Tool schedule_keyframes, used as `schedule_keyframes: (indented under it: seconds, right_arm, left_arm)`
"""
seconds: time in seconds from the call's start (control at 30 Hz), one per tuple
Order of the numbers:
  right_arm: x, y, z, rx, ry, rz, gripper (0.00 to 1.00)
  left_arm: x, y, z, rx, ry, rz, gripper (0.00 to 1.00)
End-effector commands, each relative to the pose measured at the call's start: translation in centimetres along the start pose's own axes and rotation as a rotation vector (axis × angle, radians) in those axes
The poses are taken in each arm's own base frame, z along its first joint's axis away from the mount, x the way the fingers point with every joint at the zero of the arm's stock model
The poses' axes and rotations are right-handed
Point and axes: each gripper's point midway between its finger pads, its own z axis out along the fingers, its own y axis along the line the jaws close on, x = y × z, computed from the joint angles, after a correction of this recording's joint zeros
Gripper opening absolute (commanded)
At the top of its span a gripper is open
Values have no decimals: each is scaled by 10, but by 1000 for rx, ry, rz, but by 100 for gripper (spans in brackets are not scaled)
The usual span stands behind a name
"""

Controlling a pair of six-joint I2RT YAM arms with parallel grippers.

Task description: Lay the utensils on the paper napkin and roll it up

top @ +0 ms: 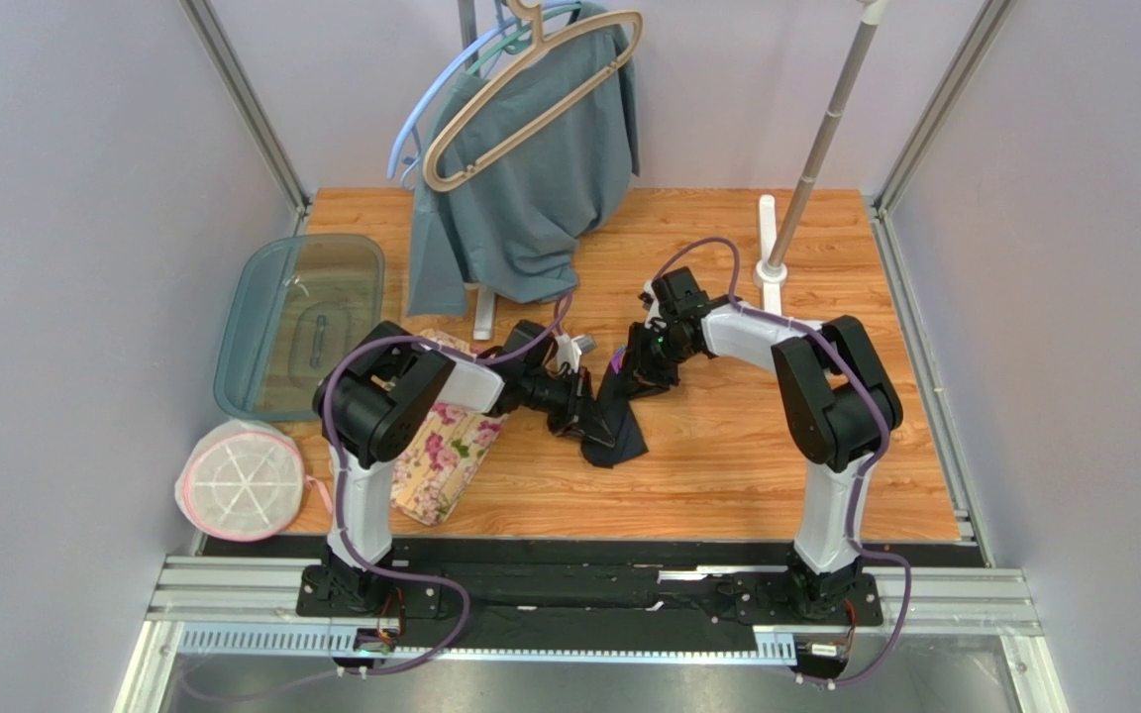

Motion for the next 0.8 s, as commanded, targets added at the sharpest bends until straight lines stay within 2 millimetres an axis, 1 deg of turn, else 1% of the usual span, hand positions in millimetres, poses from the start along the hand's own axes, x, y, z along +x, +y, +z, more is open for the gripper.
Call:
schedule_keyframes:
  seconds: [0.0,0.03,0.1,0.13,0.17,0.2,0.23,0.27,0.3,0.33,0.37,0.4,0.43,0.47,0.5,0.53,0.57,0.6,0.63,0.67,0.73,0.77]
  right_arm:
    - [11,-49,27,166,34,16,8]
    - [9,-48,27,158,34,8,1]
    - [5,-45,23,128,31,3,0]
    - [6,-36,21,65,48,-2,0]
    - [-1,-34,17,32,27,1,0]
    - [-6,-23,10,-25,12,-14,0]
    - [-10,-18,5,-56,-8,-32,0]
    - [-17,-16,0,-81,-43,-60,0]
    - [-19,-12,-4,-100,-55,-82,0]
    - [-23,-2,-14,-140,-74,-106,0]
    - [-24,0,-17,-159,-87,-124,0]
    - [-26,5,-22,-181,-99,-136,0]
    - [-26,12,-28,-221,-103,-150,0]
    - [-27,15,-29,-246,-112,-152,0]
    - [-27,20,-33,-281,-109,-155,0]
    - [-29,22,-34,-295,-118,-160,0]
    - [-30,23,-37,-304,-127,-163,0]
    - [-30,24,-38,-315,-126,-162,0]
    - [-30,26,-39,-324,-132,-168,0]
    - [-33,29,-43,-335,-148,-179,0]
    - [-32,30,-46,-345,-151,-190,0]
    - [-33,31,-48,-347,-158,-194,0]
  left_arm:
    - [-8,34,7,-145,-58,-1,6]
    - [-8,33,6,-144,-59,3,6]
    - [-11,27,3,-138,-66,20,7]
    - [-11,25,2,-140,-66,31,8]
    - [-16,16,-2,-132,-80,56,8]
    - [-19,10,-5,-131,-86,76,12]
    - [-18,7,-9,-143,-74,94,15]
    - [-31,-12,-17,-124,-104,142,19]
    - [-35,-21,-22,-123,-118,167,25]
    - [-34,-27,-28,-129,-114,187,27]
    - [-41,-47,-39,-113,-142,237,29]
    - [-42,-55,-46,-120,-146,255,34]
    - [-37,-57,-53,-136,-131,271,37]
    - [-41,-75,-65,-126,-158,312,40]
    - [-42,-79,-73,-137,-173,326,46]
    - [-39,-82,-80,-149,-168,331,50]
    - [-40,-96,-92,-137,-194,363,52]
    - [-41,-99,-100,-143,-207,373,59]
    - [-38,-100,-107,-157,-207,387,62]
    - [-37,-110,-118,-155,-233,421,63]
    - [-39,-110,-132,-193,-271,459,66]
    - [-37,-116,-142,-198,-303,488,67]
